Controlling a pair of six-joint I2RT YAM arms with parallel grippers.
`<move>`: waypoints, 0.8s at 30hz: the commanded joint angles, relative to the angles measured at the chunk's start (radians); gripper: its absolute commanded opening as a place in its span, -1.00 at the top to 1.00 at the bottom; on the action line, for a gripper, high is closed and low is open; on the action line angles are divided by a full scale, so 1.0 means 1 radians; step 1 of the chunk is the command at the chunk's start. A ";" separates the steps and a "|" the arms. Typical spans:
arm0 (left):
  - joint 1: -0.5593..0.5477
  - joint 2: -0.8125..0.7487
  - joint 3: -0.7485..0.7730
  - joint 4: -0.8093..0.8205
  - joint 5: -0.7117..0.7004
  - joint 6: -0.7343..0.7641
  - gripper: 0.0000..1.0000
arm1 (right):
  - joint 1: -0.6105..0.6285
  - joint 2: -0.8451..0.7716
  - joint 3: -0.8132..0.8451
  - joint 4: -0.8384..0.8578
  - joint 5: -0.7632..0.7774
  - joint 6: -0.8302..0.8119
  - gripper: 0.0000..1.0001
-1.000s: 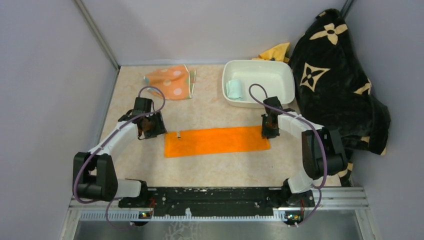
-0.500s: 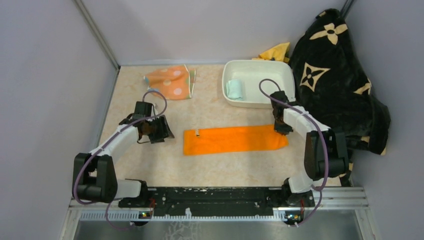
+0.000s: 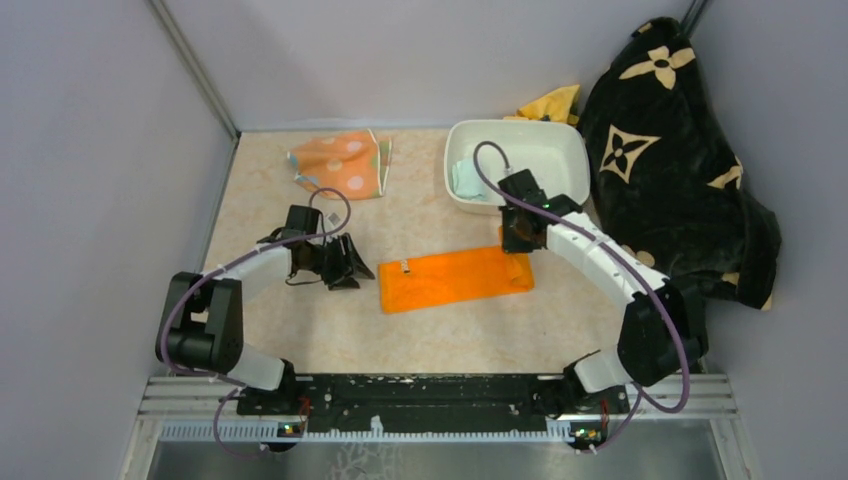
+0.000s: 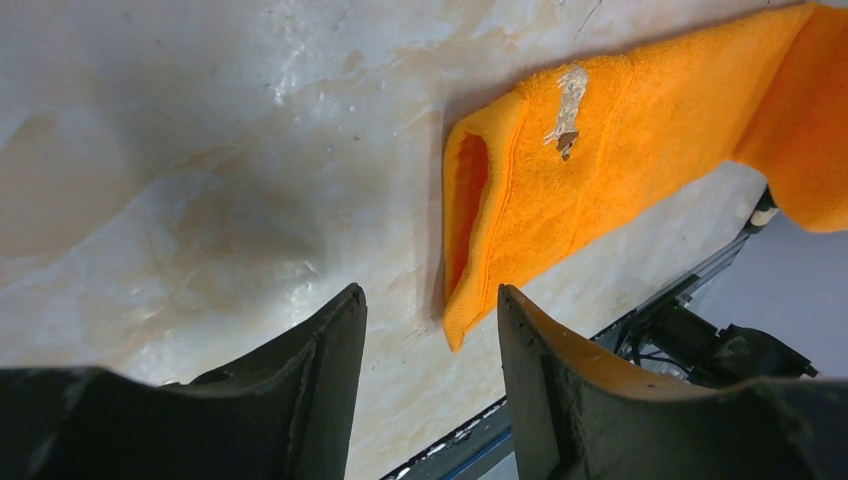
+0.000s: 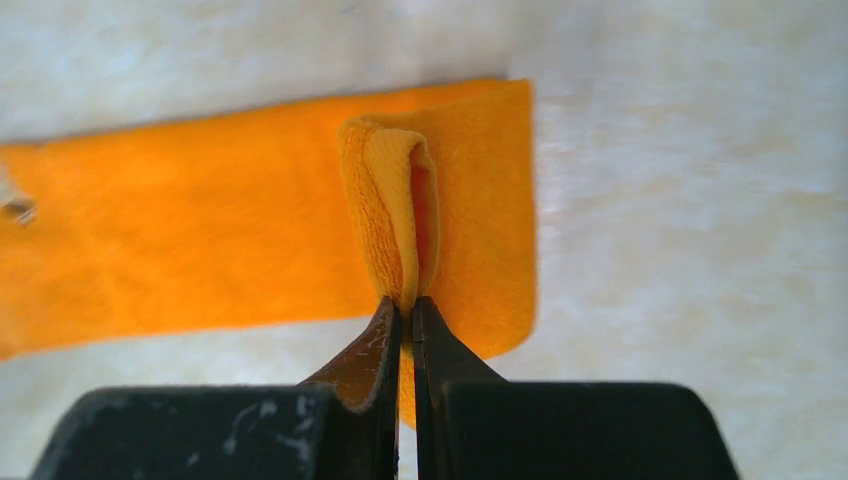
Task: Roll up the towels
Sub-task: Fold the towel at the center of the board.
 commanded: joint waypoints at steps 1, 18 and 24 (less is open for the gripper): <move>-0.026 0.046 -0.007 0.081 0.070 -0.043 -0.13 | 0.139 0.027 0.062 0.095 -0.219 0.115 1.00; -0.078 0.155 -0.044 0.166 0.068 -0.094 0.51 | 0.440 0.422 0.343 0.176 -0.288 0.316 1.00; -0.092 0.166 -0.055 0.175 0.061 -0.093 0.62 | 0.483 0.487 0.362 0.210 -0.270 0.382 1.00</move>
